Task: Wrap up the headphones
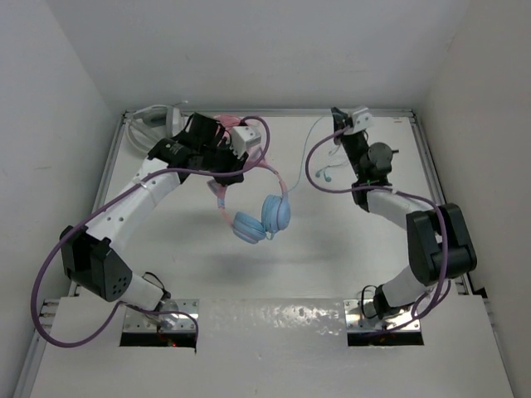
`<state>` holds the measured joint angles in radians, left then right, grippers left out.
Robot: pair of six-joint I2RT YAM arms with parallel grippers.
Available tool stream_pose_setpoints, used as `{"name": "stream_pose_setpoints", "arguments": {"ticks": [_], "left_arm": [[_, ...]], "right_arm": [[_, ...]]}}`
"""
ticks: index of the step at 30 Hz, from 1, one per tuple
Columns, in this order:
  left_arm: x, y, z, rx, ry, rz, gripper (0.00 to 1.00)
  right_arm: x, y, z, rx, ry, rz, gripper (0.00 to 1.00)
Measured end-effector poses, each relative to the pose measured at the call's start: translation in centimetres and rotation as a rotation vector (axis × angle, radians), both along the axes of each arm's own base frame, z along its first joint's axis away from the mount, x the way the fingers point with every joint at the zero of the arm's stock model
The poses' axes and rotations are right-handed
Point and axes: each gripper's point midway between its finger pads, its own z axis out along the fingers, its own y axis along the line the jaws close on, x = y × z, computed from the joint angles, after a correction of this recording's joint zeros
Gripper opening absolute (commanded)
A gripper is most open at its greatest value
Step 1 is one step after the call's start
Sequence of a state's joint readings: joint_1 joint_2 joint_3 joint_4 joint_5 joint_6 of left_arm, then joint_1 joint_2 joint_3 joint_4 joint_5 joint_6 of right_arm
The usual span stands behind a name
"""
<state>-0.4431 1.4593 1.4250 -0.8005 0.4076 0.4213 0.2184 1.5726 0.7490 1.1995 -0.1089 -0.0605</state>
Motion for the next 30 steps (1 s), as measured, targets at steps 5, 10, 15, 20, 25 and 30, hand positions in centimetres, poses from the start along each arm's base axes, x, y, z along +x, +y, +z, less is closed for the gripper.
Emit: {"name": "stream_pose_setpoints", "arguments": {"ticks": [5,10,15,20,25,30], "left_arm": [[0.0,-0.5,0.3,-0.023,-0.002,-0.015,0.00],[0.0,-0.6,0.3,-0.033,-0.001,-0.017,0.00],[0.0,-1.1,0.7,-0.057,-0.004,-0.023,0.00],[0.5,-1.2,0.8,-0.060,-0.020,-0.005,0.00],[1.2,-1.1,-0.2,-0.019,-0.036,0.025,0.00],[2.1,-1.4,-1.9,0.007,-0.012,0.031,0.00]], "right_arm": [[4.3,0.2,3.4,0.071,0.013,-0.035,0.00],[9.2,0.6,1.7,0.111,0.142,-0.069,0.00],[12.1,1.6,-0.3,0.128,0.251,-0.063,0.00],[12.5,2.6,-2.0,0.138,0.324,-0.062,0.00],[13.0,4.4,2.1,0.147,0.283,-0.037,0.00],[10.6,8.0,5.6,0.131,0.215,0.034,0.00]]}}
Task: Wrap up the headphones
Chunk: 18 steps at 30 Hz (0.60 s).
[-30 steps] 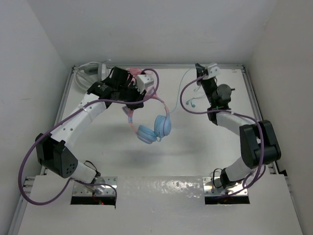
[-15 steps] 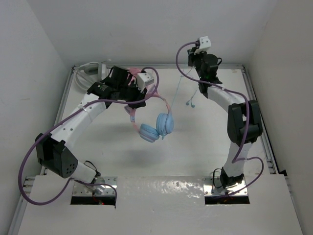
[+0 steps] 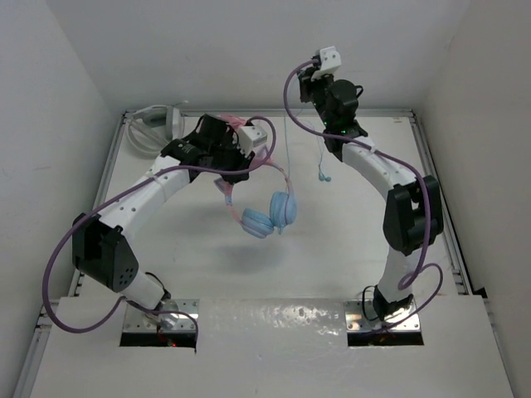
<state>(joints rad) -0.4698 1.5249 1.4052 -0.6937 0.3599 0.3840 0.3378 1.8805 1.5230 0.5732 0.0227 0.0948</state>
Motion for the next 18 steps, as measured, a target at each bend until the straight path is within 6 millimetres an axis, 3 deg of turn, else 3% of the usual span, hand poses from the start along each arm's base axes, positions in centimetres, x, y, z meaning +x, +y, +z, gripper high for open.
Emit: {"name": "stream_pose_setpoints", "arguments": {"ticks": [5,12,14,18], "left_arm": [[0.1,-0.2,-0.4,0.004,0.009,-0.003,0.00],[-0.7,-0.8,0.2,-0.025,0.006,-0.034,0.00],[-1.2,-0.9,1.1,-0.047,-0.008,-0.047,0.00],[-2.2,-1.4,3.6,-0.109,-0.024,-0.077,0.00]], "right_arm": [[-1.2,2.4,0.5,-0.001,0.001,0.046,0.00],[1.3,0.7,0.0,0.030,0.041,0.003,0.00],[2.2,0.3,-2.1,0.030,0.084,-0.014,0.00],[3.1,0.2,-8.1,0.029,0.207,-0.020,0.00]]}}
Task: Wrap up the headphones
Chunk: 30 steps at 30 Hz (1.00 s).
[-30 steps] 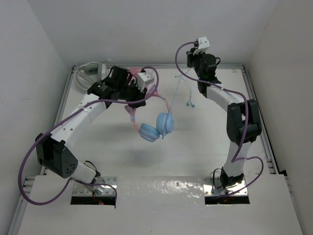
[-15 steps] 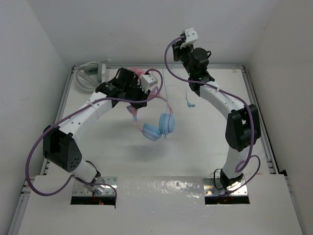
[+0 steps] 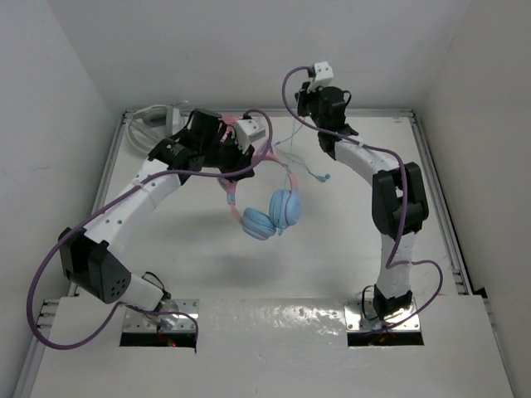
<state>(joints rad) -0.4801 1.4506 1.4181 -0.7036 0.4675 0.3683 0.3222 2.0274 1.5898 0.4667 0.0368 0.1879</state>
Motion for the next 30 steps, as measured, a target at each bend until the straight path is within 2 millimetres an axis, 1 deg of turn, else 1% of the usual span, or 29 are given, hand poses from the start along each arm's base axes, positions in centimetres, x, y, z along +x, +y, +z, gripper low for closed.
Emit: {"name": "stream_pose_setpoints", "arguments": {"ticks": [2,5,6,7,9,10,11,13,14,16,20,22,23,24,25,26,28,30], "left_arm": [[-0.1,-0.6,1.6,-0.040,-0.010,-0.014,0.00],[-0.1,-1.3,4.4,-0.098,-0.019,-0.029,0.00],[0.0,-1.6,5.5,-0.118,-0.025,-0.030,0.00],[0.1,-1.9,6.7,-0.139,-0.029,-0.033,0.00],[0.4,-2.4,9.1,-0.184,-0.046,-0.045,0.00],[0.5,-2.5,10.2,-0.202,-0.052,-0.044,0.00],[0.5,-2.6,11.3,-0.218,-0.063,-0.042,0.00],[0.7,-2.5,13.7,-0.245,-0.095,-0.027,0.00],[0.7,-2.3,14.6,-0.254,-0.112,-0.016,0.00],[0.8,-1.9,16.7,-0.273,-0.143,0.010,0.00],[0.8,-1.1,19.3,-0.297,-0.185,0.057,0.00],[0.8,-0.6,20.4,-0.309,-0.196,0.085,0.00],[0.9,-0.3,20.9,-0.316,-0.201,0.104,0.00],[1.2,0.1,21.2,-0.323,-0.204,0.126,0.00],[1.5,0.6,21.6,-0.331,-0.205,0.150,0.00],[2.1,1.4,21.8,-0.341,-0.200,0.189,0.00],[3.5,3.1,22.0,-0.359,-0.182,0.264,0.00],[5.9,5.4,21.7,-0.391,-0.148,0.369,0.00]], "right_arm": [[-0.5,0.5,-3.3,0.006,0.065,0.024,0.00],[-2.3,2.3,-8.1,0.023,0.145,0.113,0.00],[-3.1,3.0,-9.4,0.028,0.166,0.150,0.15],[-4.0,3.9,-10.8,0.039,0.187,0.193,0.26],[-5.6,5.3,-12.7,0.057,0.212,0.258,0.42],[-6.3,6.0,-13.0,0.074,0.215,0.295,0.45],[-7.2,6.6,-14.0,0.080,0.230,0.320,0.47],[-8.2,7.8,-14.4,0.115,0.223,0.371,0.53],[-8.7,8.5,-14.5,0.132,0.216,0.396,0.54],[-9.3,9.8,-14.5,0.156,0.200,0.434,0.55],[-9.8,11.7,-15.5,0.153,0.213,0.463,0.56],[-9.7,12.3,-16.3,0.140,0.244,0.453,0.55],[-9.9,12.5,-16.9,0.132,0.271,0.443,0.50],[-9.9,12.5,-17.1,0.125,0.281,0.434,0.45],[-10.1,12.5,-17.5,0.119,0.294,0.423,0.37],[-10.4,12.3,-18.0,0.113,0.311,0.410,0.18],[-11.3,11.6,-19.0,0.113,0.346,0.394,0.05],[-12.7,11.0,-19.9,0.124,0.388,0.384,0.00]]}}
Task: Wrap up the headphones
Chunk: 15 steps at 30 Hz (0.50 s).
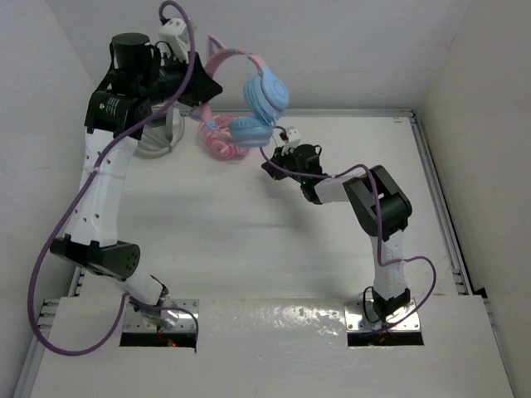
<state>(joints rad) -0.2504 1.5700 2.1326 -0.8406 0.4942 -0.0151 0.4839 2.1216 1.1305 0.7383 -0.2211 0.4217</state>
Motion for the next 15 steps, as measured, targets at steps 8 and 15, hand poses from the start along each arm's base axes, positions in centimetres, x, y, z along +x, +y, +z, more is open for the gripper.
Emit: {"name": "stream_pose_setpoints", "arguments": {"ticks": [8,15], "left_arm": [[6.6,4.1,-4.5,-0.116,0.201,0.193,0.00],[9.0,7.2,-5.4,-0.208,0.259,0.340,0.00]], "right_arm": [[-4.4,-0.2,-0.7,0.031,-0.009,0.040,0.00],[-11.9,3.2,-0.3,-0.125,-0.076,0.241,0.00]]}}
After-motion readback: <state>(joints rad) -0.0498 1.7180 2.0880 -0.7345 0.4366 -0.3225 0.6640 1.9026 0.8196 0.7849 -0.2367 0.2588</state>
